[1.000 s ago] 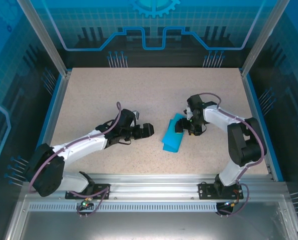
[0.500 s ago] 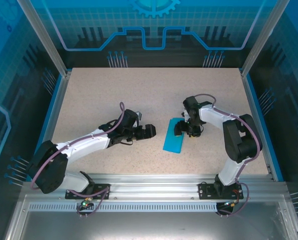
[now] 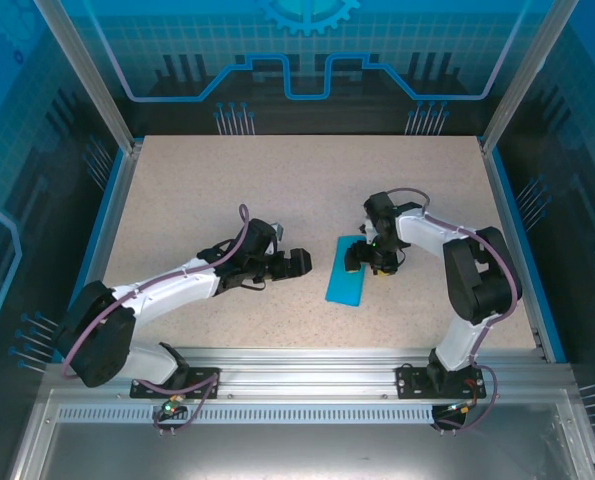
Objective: Fold a paper plane with a square sheet of paper (pick it up from the middle)
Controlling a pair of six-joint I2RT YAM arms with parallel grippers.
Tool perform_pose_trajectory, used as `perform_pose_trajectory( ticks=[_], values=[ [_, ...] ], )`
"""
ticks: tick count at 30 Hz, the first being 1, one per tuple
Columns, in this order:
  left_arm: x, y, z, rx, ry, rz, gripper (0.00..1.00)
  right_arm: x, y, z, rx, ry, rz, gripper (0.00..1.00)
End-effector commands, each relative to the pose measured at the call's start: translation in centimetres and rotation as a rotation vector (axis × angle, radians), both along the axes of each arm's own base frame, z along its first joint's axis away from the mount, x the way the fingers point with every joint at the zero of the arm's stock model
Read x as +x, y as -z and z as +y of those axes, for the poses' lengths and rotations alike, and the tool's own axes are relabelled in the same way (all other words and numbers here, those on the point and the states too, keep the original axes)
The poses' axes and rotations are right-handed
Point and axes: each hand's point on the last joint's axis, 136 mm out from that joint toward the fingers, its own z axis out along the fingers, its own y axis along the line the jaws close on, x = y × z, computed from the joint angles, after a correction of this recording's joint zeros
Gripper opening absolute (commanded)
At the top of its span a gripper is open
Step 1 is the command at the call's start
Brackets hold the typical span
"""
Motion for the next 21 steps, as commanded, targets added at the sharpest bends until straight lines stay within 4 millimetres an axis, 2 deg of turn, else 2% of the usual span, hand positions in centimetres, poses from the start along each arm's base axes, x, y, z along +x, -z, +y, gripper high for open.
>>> perform_pose_trajectory(
  ticks=[1, 11, 21],
  values=[
    [0.43, -1.17, -0.65, -0.004, 0.019, -0.031, 0.98, 0.05, 0.33, 0.46, 0.001, 0.000, 0.020, 0.75],
    [0.16, -0.92, -0.43, 0.002, 0.018, -0.023, 0.99, 0.71, 0.45, 0.48, 0.030, 0.052, 0.016, 0.75],
    [0.18, -0.93, -0.60, 0.001, 0.028, -0.027, 0.98, 0.11, 1.08, 0.24, 0.015, 0.002, 0.042, 0.73]
  ],
)
